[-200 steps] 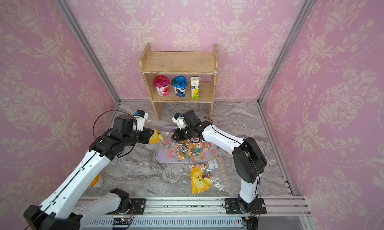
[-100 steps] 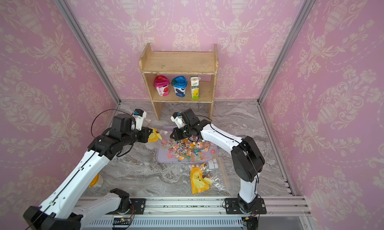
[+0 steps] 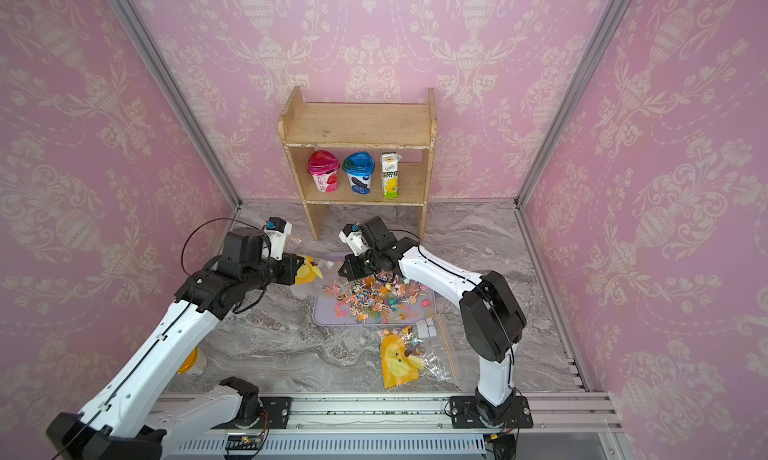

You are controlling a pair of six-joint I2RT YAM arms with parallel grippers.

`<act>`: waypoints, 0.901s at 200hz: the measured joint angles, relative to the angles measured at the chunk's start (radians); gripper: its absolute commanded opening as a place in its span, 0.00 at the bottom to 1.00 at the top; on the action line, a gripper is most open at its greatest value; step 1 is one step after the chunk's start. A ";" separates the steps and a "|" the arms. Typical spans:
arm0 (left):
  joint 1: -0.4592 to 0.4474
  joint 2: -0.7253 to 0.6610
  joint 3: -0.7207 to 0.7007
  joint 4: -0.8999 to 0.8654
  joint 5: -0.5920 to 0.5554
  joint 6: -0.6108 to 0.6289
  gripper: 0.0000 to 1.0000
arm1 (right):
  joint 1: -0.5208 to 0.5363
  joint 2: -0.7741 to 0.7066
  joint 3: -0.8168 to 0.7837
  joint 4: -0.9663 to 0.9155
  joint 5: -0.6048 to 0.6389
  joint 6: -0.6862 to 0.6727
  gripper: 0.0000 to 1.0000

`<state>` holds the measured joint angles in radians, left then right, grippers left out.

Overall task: Pour candies out of the ziploc bag
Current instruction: 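Pour the candies out of the ziploc bag onto the tray.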

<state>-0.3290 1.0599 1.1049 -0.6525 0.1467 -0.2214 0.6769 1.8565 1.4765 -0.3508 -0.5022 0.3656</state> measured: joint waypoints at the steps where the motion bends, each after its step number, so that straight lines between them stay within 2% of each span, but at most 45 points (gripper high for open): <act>1: 0.000 0.000 0.000 0.000 0.000 0.000 0.00 | 0.000 0.000 0.000 0.000 0.000 0.000 0.00; 180: 0.000 0.000 0.005 0.000 -0.007 0.000 0.00 | 0.000 -0.003 0.011 -0.014 0.013 -0.035 0.00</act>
<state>-0.3290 1.0595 1.1103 -0.6521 0.1394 -0.2218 0.6765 1.8538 1.4879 -0.3653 -0.4892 0.3305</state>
